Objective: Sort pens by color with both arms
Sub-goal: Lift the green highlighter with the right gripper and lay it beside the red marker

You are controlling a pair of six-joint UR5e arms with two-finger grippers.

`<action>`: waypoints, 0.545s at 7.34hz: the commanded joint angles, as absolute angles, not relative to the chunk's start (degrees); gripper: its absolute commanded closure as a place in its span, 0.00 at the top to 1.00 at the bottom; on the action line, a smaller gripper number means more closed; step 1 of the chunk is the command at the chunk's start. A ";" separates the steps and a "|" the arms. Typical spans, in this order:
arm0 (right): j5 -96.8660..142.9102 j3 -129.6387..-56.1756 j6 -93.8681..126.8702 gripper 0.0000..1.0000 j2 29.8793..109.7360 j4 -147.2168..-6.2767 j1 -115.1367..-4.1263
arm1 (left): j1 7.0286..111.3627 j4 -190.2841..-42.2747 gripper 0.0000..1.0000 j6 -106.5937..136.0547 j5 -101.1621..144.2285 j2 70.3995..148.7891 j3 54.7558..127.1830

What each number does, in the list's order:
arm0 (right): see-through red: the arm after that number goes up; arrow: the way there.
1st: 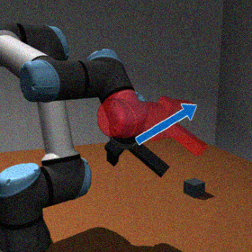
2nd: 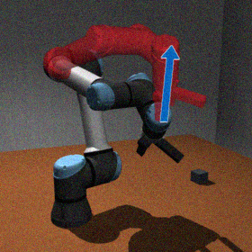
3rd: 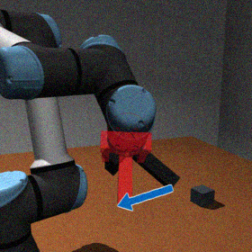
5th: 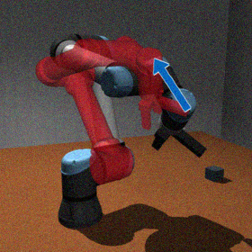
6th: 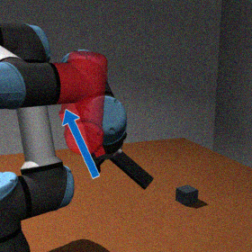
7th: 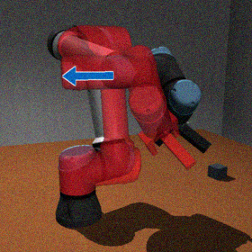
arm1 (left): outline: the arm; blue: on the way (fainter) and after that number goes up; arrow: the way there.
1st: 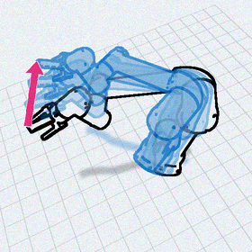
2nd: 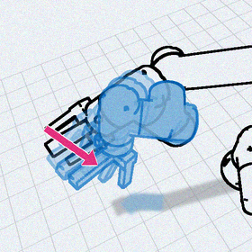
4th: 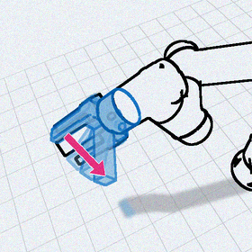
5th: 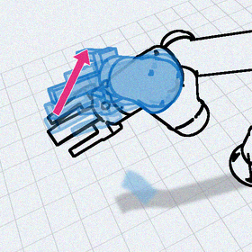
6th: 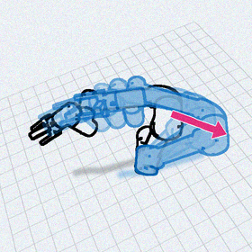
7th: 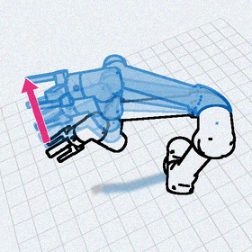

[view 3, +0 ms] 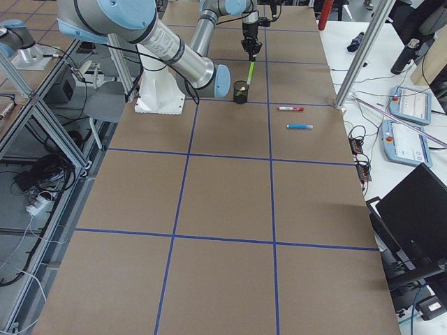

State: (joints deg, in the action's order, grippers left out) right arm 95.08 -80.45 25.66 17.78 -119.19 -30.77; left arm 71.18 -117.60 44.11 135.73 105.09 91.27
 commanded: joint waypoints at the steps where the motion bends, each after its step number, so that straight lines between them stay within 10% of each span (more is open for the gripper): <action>1: 87.94 -82.18 37.72 0.00 19.67 -107.74 -32.52 | 70.93 -117.60 0.99 44.64 135.62 105.20 91.41; 4: 72.23 -76.60 57.32 0.00 28.19 -80.79 -33.22 | 71.01 -117.60 0.99 45.09 135.44 105.12 92.46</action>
State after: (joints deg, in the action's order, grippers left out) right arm 80.12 -80.28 48.58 24.81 -92.96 -33.04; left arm 70.95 -117.60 45.00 135.49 105.20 91.91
